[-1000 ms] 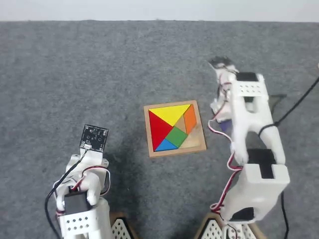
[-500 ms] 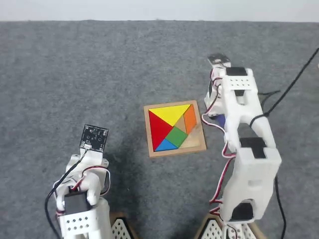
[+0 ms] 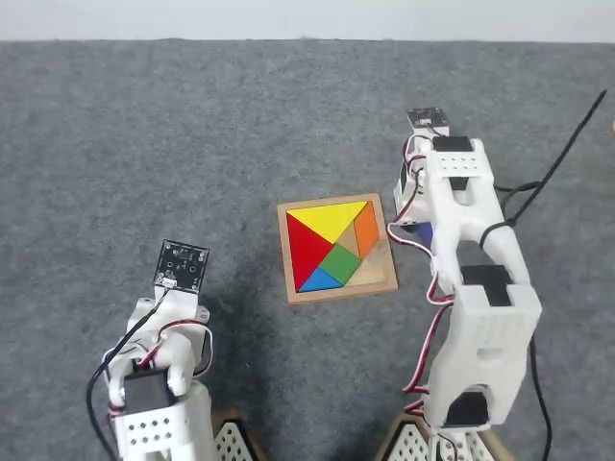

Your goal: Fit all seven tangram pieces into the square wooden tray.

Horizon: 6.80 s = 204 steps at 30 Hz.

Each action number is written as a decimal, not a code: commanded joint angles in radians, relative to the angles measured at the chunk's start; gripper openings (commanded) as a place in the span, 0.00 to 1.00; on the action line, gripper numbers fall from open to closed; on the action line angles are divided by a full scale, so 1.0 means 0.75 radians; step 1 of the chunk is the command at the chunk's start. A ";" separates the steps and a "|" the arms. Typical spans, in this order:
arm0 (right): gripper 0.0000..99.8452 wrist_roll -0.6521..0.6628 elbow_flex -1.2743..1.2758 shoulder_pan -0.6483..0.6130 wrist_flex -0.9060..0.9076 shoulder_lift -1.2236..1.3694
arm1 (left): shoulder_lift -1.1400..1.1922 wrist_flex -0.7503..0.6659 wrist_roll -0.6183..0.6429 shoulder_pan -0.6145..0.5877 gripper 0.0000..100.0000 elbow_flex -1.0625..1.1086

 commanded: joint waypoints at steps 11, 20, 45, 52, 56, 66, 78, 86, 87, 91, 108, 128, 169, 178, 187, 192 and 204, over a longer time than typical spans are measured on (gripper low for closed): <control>0.15 -0.012 0.082 0.111 -0.019 0.013 | -0.027 0.006 -0.018 -0.010 0.01 -0.009; 0.15 0.037 0.133 0.232 -0.009 0.003 | -0.027 0.006 -0.018 -0.010 0.01 -0.009; 0.15 -0.587 0.172 0.028 -0.304 -0.224 | -0.027 0.006 -0.018 -0.010 0.01 -0.009; 0.15 -0.716 0.174 -0.003 -0.365 -0.120 | -0.027 0.006 -0.018 -0.010 0.01 -0.009; 0.15 -0.634 0.174 0.001 -0.238 -0.122 | -0.027 0.006 -0.018 -0.010 0.01 -0.009; 0.15 -0.421 0.205 0.138 0.011 -0.126 | -0.027 0.006 -0.018 -0.010 0.01 -0.009; 0.15 -0.344 0.207 0.287 -0.107 -0.128 | -0.027 0.006 -0.018 -0.010 0.01 -0.009; 0.15 -0.403 -0.020 0.298 -0.118 -0.079 | -0.027 0.006 -0.018 -0.010 0.01 -0.009; 0.15 -0.403 -0.059 0.298 -0.093 -0.069 | -0.027 0.006 -0.018 -0.010 0.01 -0.009; 0.15 -0.436 -0.203 0.298 0.036 -0.058 | -0.027 0.006 -0.018 -0.010 0.01 -0.009; 0.15 -0.788 -0.389 0.181 -0.234 0.107 | -0.027 0.006 -0.018 -0.010 0.01 -0.009; 0.15 -0.436 -0.385 -0.019 0.244 0.232 | -0.027 0.006 -0.018 -0.010 0.01 -0.009; 0.15 0.243 0.616 0.150 -0.146 -0.562 | -0.027 0.006 -0.018 -0.010 0.01 -0.009; 0.15 0.397 0.250 0.269 0.073 -0.316 | -0.027 0.006 -0.018 -0.010 0.01 -0.009; 0.15 0.135 0.493 -0.005 -0.093 -0.566 | -0.027 0.006 -0.018 -0.010 0.01 -0.009; 0.15 -0.035 0.532 -0.077 -0.185 -0.527 | -0.027 0.006 -0.018 -0.010 0.01 -0.009; 0.15 -0.039 0.381 0.116 -0.079 -0.193 | -0.027 0.006 -0.018 -0.010 0.01 -0.009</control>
